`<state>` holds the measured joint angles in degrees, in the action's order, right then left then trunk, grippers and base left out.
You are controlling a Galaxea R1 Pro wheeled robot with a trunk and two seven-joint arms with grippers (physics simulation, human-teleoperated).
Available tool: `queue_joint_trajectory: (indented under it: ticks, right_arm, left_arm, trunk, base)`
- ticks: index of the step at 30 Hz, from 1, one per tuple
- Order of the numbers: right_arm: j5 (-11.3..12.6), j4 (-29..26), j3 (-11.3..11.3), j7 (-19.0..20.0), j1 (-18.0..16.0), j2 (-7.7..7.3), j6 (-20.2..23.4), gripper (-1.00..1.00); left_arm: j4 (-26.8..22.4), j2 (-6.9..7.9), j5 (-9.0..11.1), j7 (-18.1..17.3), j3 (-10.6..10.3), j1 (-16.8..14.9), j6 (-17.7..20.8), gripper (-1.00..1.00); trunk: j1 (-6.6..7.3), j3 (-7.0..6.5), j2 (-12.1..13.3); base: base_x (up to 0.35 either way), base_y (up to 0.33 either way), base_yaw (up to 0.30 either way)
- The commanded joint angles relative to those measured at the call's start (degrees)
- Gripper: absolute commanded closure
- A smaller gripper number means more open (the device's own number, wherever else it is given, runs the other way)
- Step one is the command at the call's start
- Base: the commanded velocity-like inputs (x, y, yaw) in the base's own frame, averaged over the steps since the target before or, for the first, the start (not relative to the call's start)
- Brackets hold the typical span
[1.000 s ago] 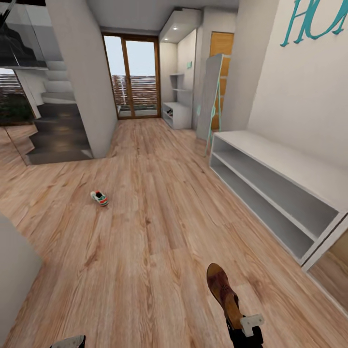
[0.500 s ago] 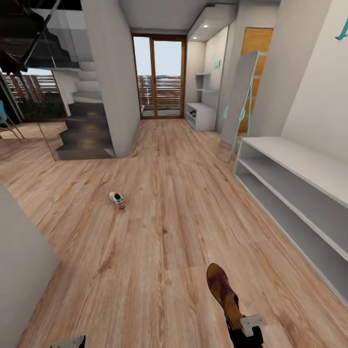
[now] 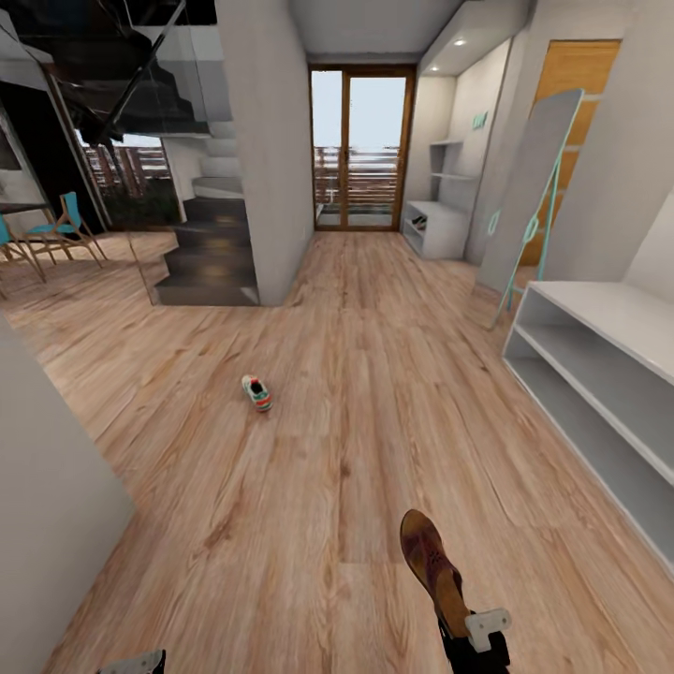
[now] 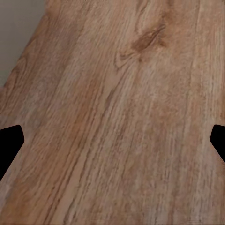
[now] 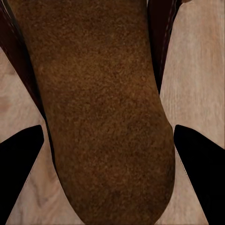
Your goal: Pick up the two gym shoes and the two sandals from the corridor floor and place them onto the hallstand (shoe rack) in the corridor, making sure they are on the rack and not on the floor. Arrange them so the two gym shoes are next to each other and the two sandals are next to each other.
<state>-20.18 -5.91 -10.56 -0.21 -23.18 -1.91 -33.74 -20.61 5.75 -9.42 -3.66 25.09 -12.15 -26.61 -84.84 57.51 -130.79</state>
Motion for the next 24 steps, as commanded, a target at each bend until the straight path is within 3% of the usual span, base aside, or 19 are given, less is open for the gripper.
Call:
queue_joint_trajectory:
  ticks: [1, 24]
  right_arm:
    - [-0.56, 0.02, -0.51, 0.04, -0.02, -0.01, -0.19, 1.0]
    - [-0.56, 0.02, -0.51, 0.04, -0.03, -0.02, -0.19, 1.0]
  left_arm:
    - [0.05, -0.05, -0.41, -0.38, 0.49, -0.06, -0.2, -1.0]
    - [0.05, -0.06, -0.34, -0.33, 0.49, -0.06, -0.2, -1.0]
  trunk:
    - [-0.02, 0.05, -0.02]
    - [-0.02, 0.05, -0.02]
  base:
    - [0.335, -0.15, 0.279]
    - [0.28, -0.209, 0.279]
